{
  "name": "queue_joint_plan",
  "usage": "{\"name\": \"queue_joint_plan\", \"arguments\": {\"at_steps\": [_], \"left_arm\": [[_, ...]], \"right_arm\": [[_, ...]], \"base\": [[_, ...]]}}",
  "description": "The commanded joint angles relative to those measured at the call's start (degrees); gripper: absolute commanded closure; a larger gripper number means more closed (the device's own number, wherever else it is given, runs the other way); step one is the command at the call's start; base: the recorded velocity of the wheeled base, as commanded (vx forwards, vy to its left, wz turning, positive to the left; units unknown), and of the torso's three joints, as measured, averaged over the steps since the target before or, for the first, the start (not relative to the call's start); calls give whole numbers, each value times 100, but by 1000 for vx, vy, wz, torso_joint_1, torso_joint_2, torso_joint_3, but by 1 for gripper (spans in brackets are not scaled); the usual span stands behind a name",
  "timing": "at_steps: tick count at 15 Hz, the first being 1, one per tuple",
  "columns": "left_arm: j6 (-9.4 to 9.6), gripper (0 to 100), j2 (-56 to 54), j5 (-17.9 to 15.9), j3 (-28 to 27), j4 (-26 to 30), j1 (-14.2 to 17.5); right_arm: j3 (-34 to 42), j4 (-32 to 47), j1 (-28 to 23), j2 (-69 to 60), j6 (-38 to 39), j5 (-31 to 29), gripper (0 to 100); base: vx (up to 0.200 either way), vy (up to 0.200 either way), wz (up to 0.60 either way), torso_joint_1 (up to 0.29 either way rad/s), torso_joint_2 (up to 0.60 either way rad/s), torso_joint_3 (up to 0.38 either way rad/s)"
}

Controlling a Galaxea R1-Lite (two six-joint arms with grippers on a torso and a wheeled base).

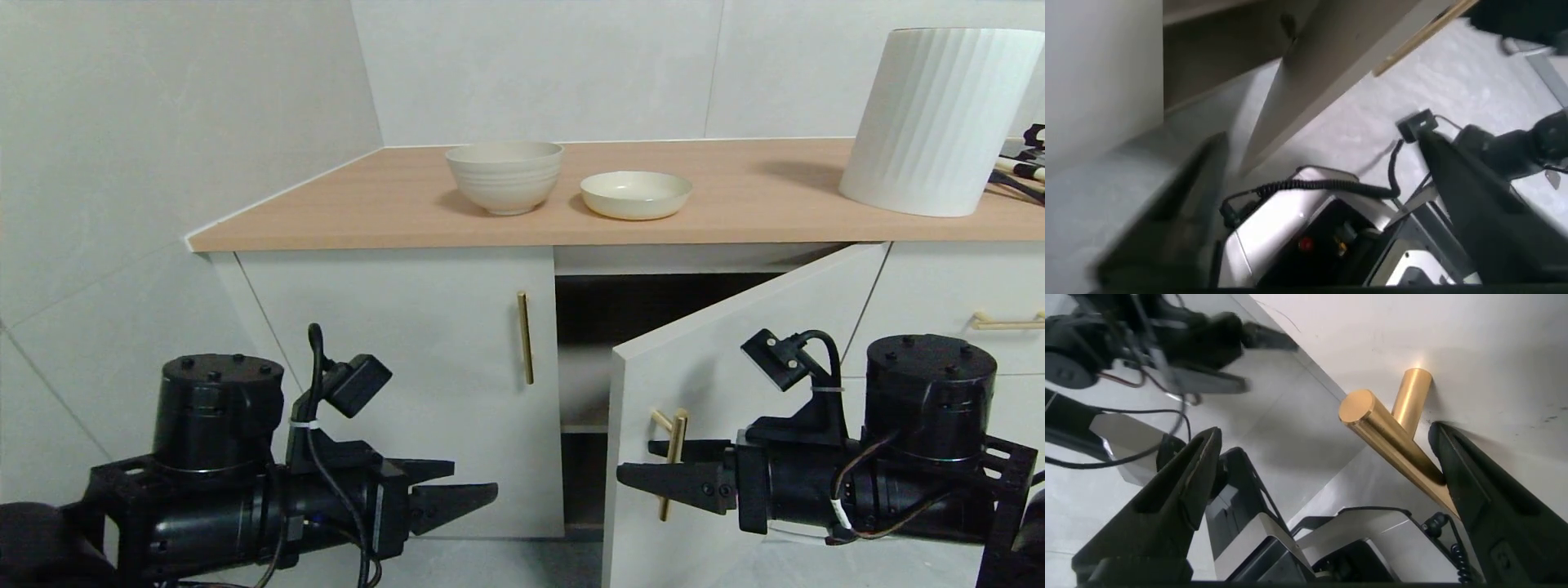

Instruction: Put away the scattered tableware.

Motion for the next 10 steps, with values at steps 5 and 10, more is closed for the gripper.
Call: {"name": "queue_joint_plan", "arguments": {"at_steps": [5, 10], "left_arm": [[245, 100, 638, 848, -405, -409, -12], [412, 100, 2071, 751, -985, -2176, -267]], "right_arm": [[21, 33, 44, 78, 5, -6, 0], [56, 33, 53, 95, 5, -6, 0]], "base": [[0, 0, 0, 0, 0, 0], [0, 0, 0, 0, 0, 0]]}}
